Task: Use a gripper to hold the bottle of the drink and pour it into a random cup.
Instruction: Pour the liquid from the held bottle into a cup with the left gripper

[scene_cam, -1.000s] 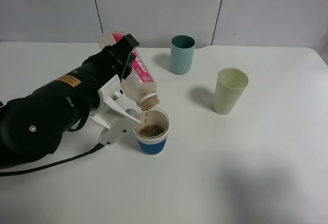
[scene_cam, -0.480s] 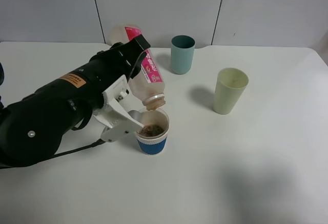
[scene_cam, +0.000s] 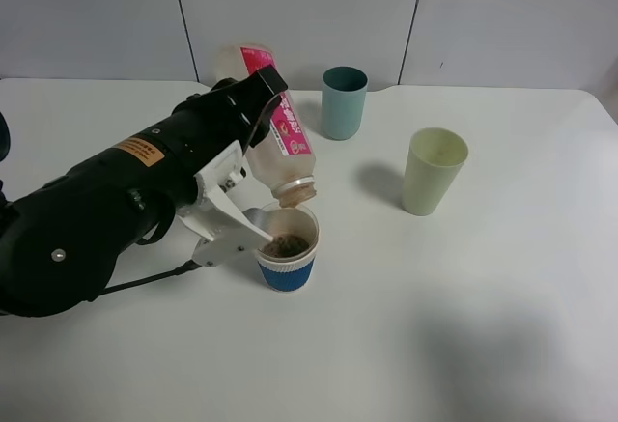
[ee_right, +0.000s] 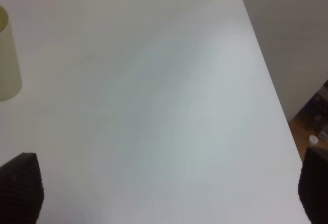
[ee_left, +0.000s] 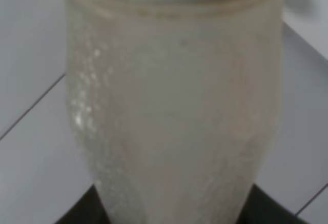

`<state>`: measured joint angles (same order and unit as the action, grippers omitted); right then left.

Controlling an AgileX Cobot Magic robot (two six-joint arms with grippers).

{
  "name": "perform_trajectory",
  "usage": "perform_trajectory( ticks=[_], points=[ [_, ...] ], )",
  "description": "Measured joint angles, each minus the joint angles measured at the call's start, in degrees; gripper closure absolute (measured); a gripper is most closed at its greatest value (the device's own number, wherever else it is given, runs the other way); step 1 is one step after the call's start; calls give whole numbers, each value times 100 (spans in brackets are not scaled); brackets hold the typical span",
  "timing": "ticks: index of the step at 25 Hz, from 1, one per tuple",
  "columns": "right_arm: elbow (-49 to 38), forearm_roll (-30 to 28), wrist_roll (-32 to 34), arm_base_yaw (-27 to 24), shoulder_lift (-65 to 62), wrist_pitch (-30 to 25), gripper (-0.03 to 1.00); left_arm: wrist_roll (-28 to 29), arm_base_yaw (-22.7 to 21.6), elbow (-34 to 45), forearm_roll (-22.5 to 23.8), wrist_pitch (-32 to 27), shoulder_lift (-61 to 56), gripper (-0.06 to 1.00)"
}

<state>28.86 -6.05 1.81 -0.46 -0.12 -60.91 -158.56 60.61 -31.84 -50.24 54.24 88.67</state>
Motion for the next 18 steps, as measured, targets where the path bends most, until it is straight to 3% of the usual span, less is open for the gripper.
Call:
perform_trajectory(
  ticks=[4,11,16,18],
  points=[
    [0,0,0,0,0,0,-2,536,0,0,-608,-281,0,65],
    [0,0,0,0,0,0,-2,1466,-54,-108,-2110,-1385,-191,65],
    [0,0,0,0,0,0,-2,2309,-394,-132,-2211,-1765,-600,65],
    [0,0,0,0,0,0,-2,2905,-610,-134,-2057,-1905,-803,65]
  ],
)
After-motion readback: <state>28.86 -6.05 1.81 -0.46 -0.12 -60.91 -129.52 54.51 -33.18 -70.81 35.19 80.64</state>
